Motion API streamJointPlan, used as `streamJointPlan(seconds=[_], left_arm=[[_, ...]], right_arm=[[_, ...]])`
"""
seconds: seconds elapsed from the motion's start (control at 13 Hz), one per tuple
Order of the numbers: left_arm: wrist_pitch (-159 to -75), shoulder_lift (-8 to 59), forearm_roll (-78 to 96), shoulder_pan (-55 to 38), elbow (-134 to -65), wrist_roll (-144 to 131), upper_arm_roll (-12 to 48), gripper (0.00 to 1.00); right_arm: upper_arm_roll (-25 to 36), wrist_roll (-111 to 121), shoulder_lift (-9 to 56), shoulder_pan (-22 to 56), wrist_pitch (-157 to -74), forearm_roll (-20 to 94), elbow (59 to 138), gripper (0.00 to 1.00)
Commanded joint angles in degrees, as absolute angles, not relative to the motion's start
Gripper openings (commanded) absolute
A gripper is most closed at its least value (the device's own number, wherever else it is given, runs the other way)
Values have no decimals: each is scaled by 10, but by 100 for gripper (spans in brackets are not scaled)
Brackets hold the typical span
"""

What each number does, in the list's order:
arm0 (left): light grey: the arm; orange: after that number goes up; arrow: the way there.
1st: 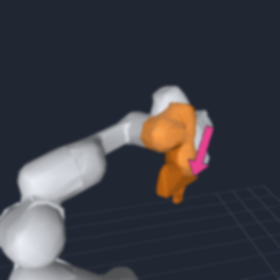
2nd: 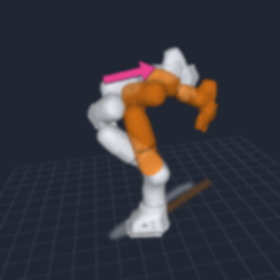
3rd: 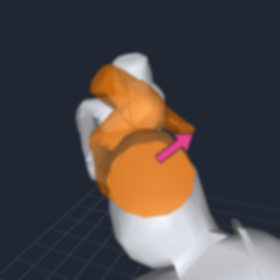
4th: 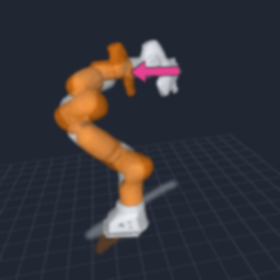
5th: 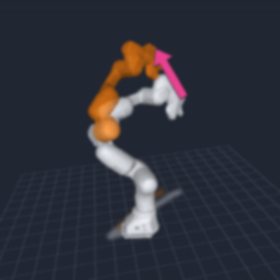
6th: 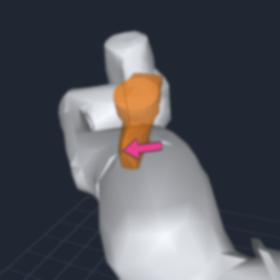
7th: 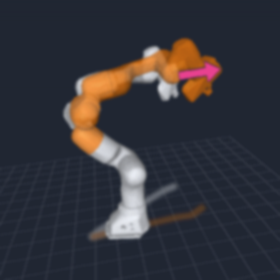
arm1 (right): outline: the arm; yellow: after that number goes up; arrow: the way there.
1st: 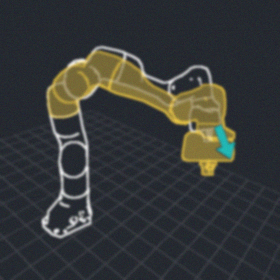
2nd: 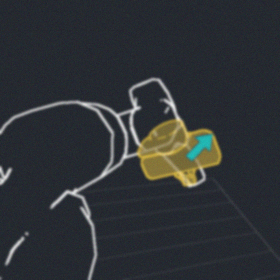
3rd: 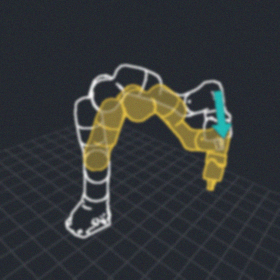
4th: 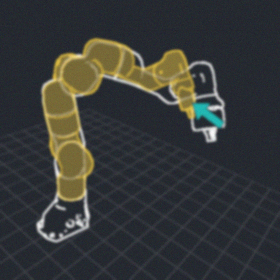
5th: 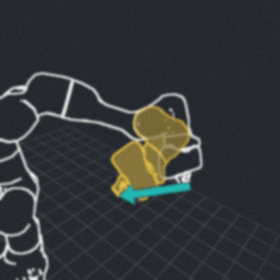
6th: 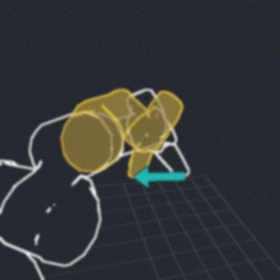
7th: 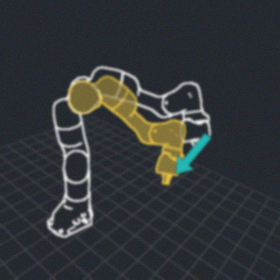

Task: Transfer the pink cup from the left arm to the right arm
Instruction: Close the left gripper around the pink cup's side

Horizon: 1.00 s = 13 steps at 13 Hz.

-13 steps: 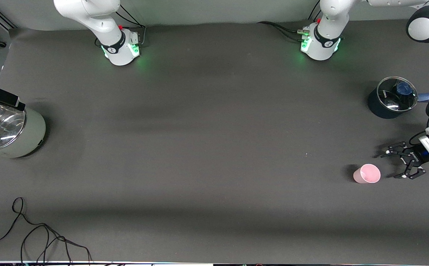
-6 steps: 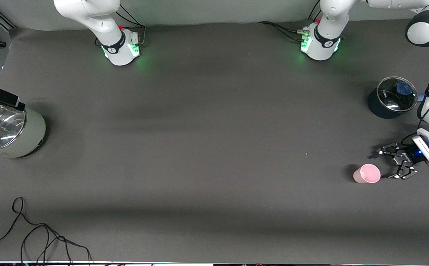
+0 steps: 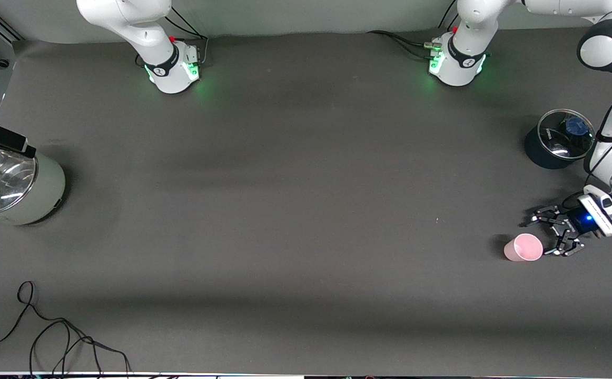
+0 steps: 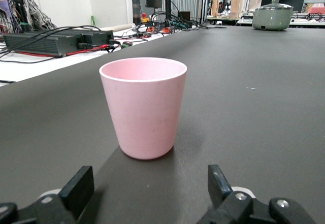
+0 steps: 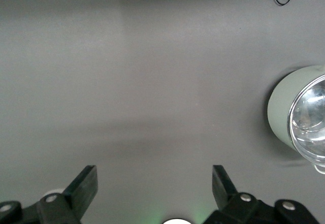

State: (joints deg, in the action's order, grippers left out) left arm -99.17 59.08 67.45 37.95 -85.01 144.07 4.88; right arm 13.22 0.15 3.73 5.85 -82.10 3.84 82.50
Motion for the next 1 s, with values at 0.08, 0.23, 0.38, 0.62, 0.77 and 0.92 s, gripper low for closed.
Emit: streamJointPlan(seconds=[0.08, 0.23, 0.38, 0.62, 0.77, 0.92], left_arm=[[-994, 599, 697, 367, -843, 1453, 67, 100], [-1006, 599, 703, 358, -845, 1453, 67, 100], [-1014, 605, 703, 349, -844, 1454, 67, 100], [-1028, 606, 700, 344, -843, 1454, 67, 100], [-1031, 602, 698, 343, -841, 1453, 67, 100], [-1030, 603, 700, 343, -841, 1453, 67, 87]], right_arm=[[134, -2, 39, 62, -816, 33, 819, 100], [134, -1, 39, 62, -815, 33, 819, 100], [134, -2, 39, 62, -816, 33, 819, 100], [134, -2, 39, 62, -815, 33, 819, 100], [134, -2, 39, 62, -815, 33, 819, 100], [134, -2, 39, 62, -815, 33, 819, 100]])
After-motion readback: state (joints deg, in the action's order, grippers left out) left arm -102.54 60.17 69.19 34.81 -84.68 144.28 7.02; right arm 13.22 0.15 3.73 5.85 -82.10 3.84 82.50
